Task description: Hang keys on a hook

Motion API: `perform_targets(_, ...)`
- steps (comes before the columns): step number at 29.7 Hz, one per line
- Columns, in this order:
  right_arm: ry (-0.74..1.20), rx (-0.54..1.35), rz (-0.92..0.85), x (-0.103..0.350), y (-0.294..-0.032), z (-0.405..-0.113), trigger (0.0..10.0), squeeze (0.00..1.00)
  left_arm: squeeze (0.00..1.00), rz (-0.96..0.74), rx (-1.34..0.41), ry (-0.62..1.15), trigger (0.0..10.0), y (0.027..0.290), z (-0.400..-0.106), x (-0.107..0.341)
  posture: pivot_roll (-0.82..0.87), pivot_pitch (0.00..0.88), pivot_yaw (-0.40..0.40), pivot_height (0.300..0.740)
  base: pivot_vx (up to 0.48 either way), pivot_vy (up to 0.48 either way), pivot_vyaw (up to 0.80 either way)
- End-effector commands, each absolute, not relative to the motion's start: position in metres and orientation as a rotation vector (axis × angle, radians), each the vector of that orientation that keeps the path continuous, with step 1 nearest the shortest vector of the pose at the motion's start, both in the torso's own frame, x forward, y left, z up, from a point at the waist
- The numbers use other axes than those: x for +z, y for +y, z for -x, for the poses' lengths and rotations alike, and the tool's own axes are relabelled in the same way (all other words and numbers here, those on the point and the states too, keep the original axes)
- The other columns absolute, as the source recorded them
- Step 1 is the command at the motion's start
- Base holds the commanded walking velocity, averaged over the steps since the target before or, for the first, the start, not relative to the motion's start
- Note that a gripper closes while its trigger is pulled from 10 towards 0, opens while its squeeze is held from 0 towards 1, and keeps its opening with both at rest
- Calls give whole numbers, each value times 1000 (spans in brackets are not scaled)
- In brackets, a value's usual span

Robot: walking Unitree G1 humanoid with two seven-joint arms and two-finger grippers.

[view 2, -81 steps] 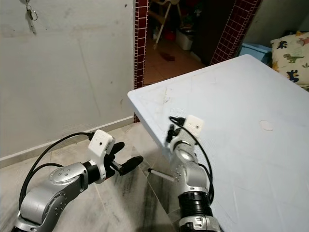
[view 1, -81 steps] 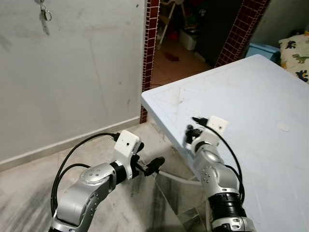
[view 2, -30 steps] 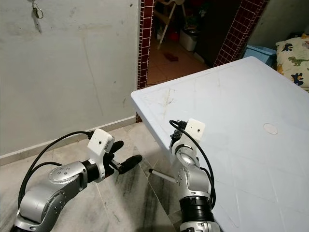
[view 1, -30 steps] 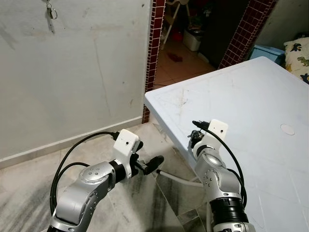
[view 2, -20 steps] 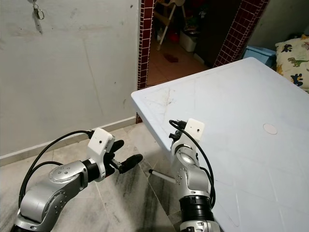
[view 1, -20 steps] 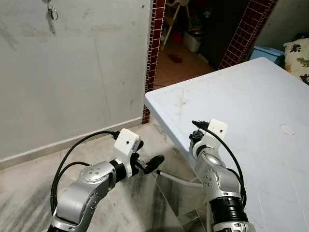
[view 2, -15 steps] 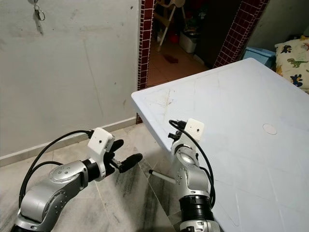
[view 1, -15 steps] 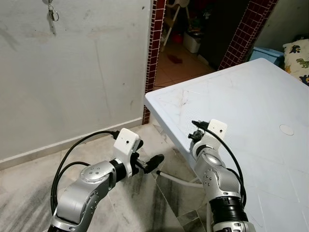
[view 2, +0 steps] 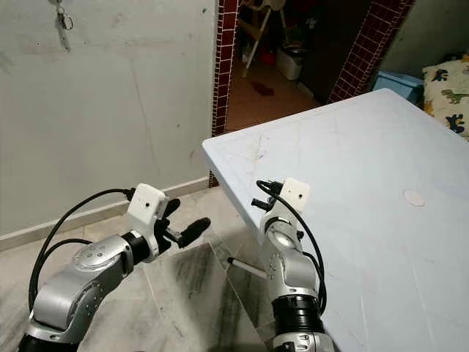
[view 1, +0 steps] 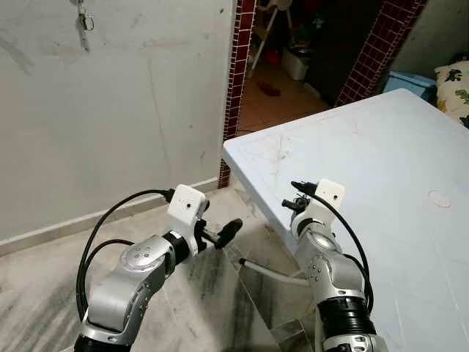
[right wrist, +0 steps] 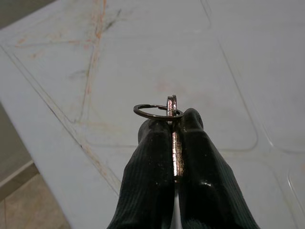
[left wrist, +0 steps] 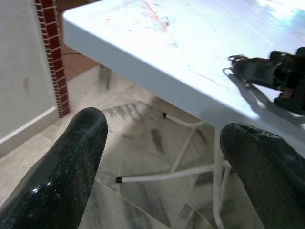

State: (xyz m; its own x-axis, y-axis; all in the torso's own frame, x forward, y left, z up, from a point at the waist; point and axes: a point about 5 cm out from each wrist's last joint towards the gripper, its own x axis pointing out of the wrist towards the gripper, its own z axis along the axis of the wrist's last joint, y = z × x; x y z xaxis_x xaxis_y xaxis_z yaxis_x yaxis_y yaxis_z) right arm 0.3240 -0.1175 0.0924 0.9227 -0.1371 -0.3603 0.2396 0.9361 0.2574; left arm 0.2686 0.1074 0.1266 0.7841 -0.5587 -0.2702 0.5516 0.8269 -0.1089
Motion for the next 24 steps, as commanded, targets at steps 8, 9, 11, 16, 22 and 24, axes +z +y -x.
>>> perform_targets(8,220,-128,-297,119,-123,-332,0,0,0,-1,-386,173,10000,127,-277,139,173,71,-107,740,0,0,0)
perform_targets(9,206,-113,-286,122,-123,-332,0,0,0,-5,-373,165,10000,129,-277,139,174,70,-108,740,0,0,0)
perform_targets(11,173,-83,-271,129,-123,-332,4353,0,0,-12,-349,150,10000,131,-275,140,174,70,-108,740,0,0,0)
perform_targets(16,77,-21,-214,146,-128,-322,10000,0,0,-58,-256,98,10000,145,-265,142,180,58,-111,740,0,0,0)
perform_targets(22,19,-23,-197,150,-141,-304,10000,0,0,-78,-186,105,10000,161,-250,137,191,54,-113,740,0,0,167)
perform_targets(24,29,-26,-195,147,-142,-302,10000,0,0,-84,-179,108,10000,162,-249,136,191,55,-110,740,0,0,800)
